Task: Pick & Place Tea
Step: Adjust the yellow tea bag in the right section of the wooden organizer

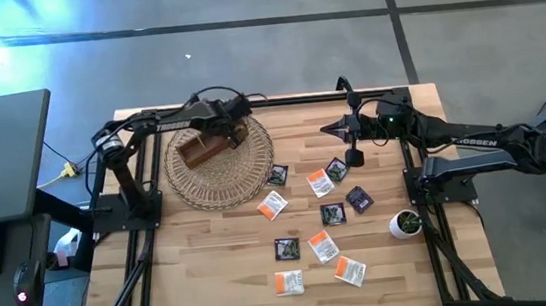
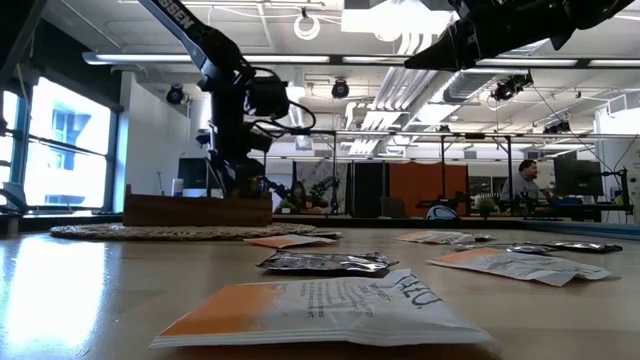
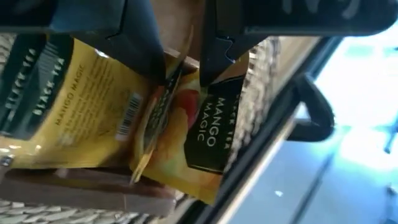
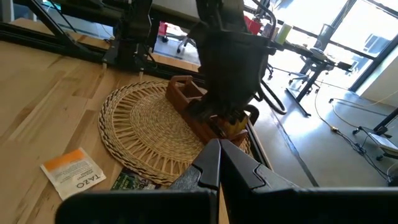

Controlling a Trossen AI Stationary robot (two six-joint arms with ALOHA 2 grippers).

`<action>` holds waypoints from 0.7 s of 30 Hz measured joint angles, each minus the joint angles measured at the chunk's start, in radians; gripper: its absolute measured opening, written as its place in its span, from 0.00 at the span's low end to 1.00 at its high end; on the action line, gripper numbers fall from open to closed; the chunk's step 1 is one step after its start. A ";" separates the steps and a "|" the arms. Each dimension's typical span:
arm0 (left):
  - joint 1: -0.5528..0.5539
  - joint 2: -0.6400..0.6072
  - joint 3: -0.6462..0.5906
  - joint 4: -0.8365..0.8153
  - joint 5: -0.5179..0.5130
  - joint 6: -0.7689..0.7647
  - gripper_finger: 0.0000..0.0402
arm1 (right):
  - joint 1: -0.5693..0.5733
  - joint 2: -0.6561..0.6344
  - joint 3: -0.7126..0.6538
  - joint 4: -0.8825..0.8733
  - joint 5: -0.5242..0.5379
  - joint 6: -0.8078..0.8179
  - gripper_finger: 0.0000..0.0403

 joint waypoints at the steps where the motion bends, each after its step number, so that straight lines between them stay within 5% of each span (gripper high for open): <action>1: 0.013 0.000 0.000 0.000 0.025 0.000 0.24 | 0.000 0.000 0.000 0.000 0.000 0.000 0.00; 10: 0.087 0.000 0.000 0.076 0.258 0.083 0.24 | 0.000 0.000 0.000 0.000 0.000 0.000 0.00; 21: 0.063 -0.019 0.126 -0.097 0.170 0.047 0.24 | 0.000 0.000 0.002 -0.009 0.000 -0.018 0.00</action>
